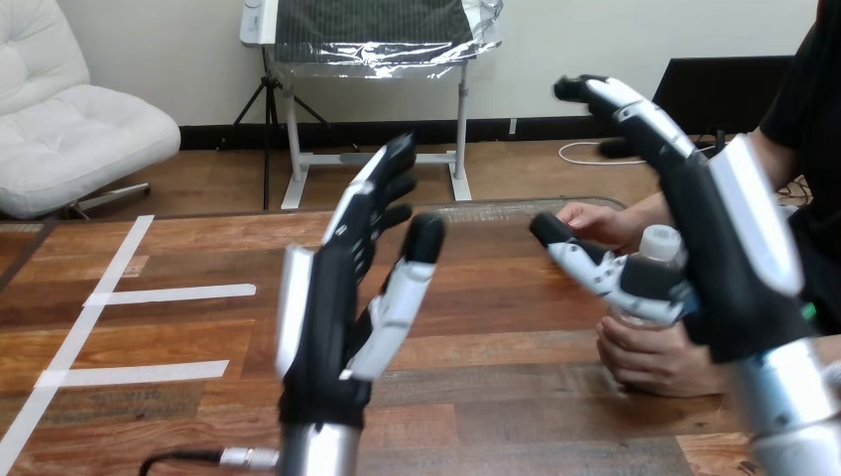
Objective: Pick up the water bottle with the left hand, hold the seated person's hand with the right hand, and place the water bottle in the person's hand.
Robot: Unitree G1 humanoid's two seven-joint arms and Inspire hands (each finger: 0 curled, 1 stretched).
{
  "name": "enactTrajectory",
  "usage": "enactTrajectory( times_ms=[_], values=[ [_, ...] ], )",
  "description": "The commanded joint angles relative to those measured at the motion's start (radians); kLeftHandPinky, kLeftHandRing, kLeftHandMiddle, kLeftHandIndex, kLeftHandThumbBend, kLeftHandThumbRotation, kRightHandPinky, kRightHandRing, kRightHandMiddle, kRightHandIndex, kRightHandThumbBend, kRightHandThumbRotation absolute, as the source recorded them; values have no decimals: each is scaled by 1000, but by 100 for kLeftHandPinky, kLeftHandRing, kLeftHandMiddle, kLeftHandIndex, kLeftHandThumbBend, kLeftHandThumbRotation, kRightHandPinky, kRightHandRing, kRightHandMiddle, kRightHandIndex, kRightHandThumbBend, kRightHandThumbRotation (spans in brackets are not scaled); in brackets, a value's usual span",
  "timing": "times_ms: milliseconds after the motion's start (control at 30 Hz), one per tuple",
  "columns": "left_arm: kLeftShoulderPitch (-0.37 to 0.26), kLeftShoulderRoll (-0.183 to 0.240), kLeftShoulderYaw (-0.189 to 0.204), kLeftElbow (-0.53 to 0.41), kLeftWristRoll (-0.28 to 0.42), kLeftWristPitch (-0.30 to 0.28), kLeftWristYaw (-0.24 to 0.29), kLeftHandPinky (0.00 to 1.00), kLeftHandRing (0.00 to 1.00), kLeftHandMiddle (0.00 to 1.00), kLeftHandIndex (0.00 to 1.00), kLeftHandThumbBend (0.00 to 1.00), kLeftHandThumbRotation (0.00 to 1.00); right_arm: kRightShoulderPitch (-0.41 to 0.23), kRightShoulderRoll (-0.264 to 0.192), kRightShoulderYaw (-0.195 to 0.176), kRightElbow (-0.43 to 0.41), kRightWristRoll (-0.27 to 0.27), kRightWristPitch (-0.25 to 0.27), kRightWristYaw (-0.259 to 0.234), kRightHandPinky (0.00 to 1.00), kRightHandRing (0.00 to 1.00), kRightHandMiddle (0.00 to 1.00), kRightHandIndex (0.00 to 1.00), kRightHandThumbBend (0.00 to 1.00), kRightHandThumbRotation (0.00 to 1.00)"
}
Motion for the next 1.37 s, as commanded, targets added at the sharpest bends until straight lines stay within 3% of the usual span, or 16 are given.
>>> enactTrajectory(
  times_ms=[0, 300, 667, 1333],
  values=[
    [39, -36, -9, -76, 16, -45, 21, 77, 83, 85, 84, 44, 87, -7, 36, 39, 38, 22, -59, -16, 79, 92, 94, 86, 15, 0],
    [121, -25, -14, -91, 30, -98, 54, 77, 83, 85, 83, 42, 90, 10, 79, 79, 93, 10, -123, -33, 82, 92, 94, 87, 7, 0],
    [185, -30, -18, -79, 67, -146, 116, 76, 82, 84, 84, 37, 87, 14, 115, 119, 171, 56, -197, -29, 86, 94, 97, 90, 1, 0],
    [207, -5, -41, -83, 76, -128, 159, 75, 81, 84, 84, 36, 87, 35, 124, 149, 176, 55, -179, -14, 89, 94, 95, 90, 1, 0]
  ],
)
